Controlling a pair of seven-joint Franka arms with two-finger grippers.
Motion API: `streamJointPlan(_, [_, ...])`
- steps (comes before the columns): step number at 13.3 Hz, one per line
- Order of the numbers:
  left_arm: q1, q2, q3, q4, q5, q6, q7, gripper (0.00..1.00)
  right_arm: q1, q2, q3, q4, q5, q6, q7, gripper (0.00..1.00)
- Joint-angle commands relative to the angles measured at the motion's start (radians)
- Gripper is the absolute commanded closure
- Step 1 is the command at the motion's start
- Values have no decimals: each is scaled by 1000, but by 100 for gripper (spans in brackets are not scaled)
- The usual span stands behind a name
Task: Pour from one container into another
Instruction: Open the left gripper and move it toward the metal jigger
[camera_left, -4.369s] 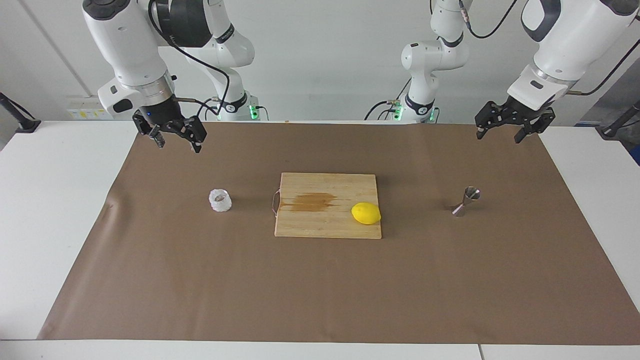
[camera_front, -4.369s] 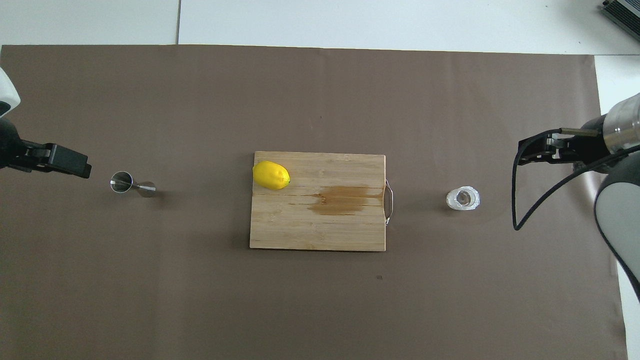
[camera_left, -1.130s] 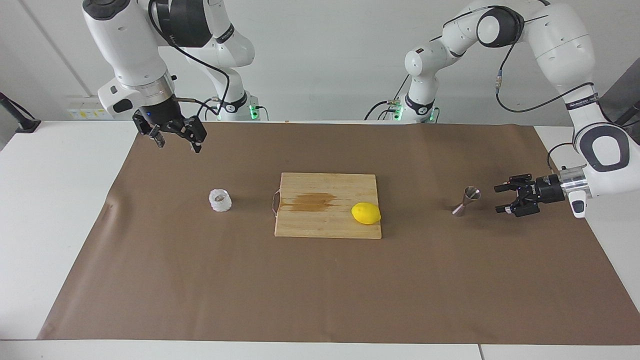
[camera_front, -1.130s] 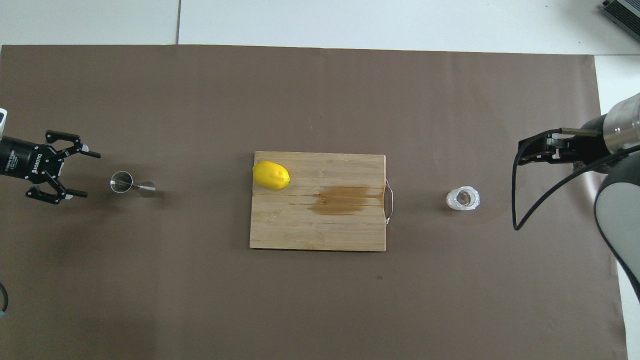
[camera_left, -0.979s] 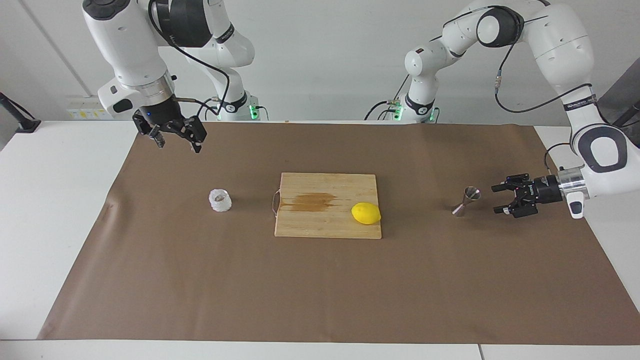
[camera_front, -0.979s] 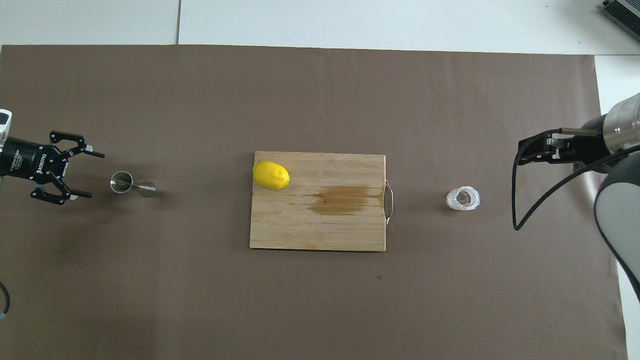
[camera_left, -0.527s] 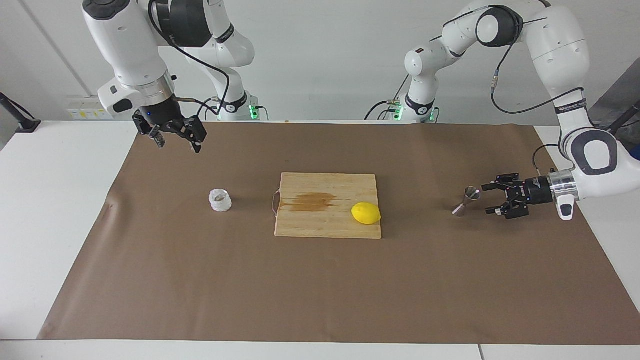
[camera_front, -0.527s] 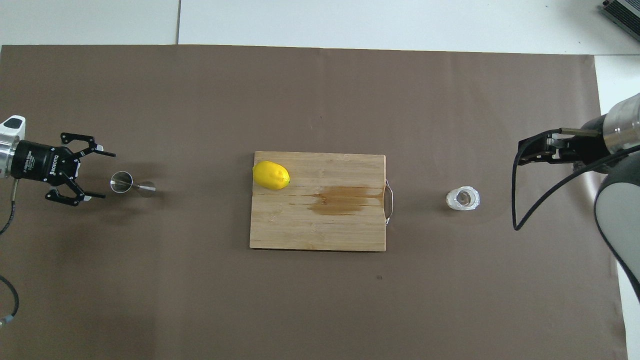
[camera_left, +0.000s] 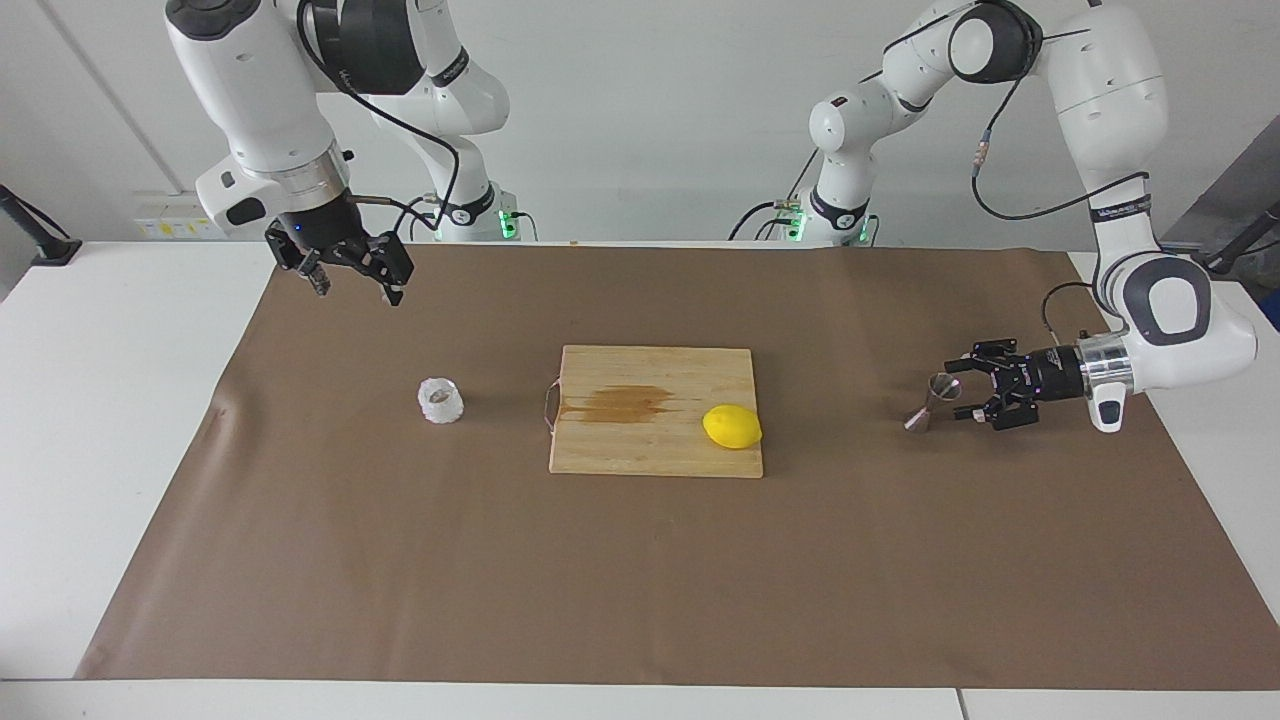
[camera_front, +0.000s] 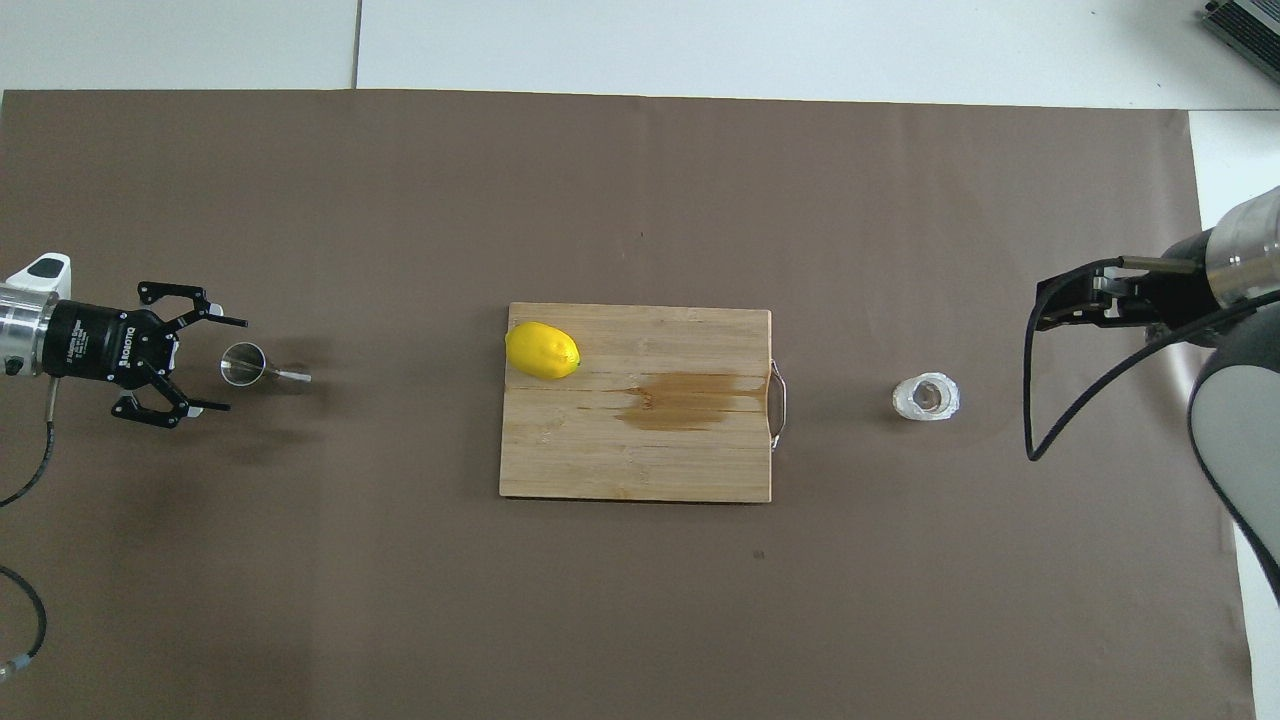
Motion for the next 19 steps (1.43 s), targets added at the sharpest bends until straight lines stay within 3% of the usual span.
streamJointPlan(1, [-16,-49,8,-69,-18,45,-4,0,-19,-22,11,-20,30,-3,-18,0])
streamJointPlan(5, [-39,-60,5,-98,-33,92,-4,0,-19,-22,11,-20,30,-3,-18,0])
streamJointPlan(19, [-32,-61,7,-95,-53,76,-12,0,-19,-22,10,-20,30,-3,-18,0])
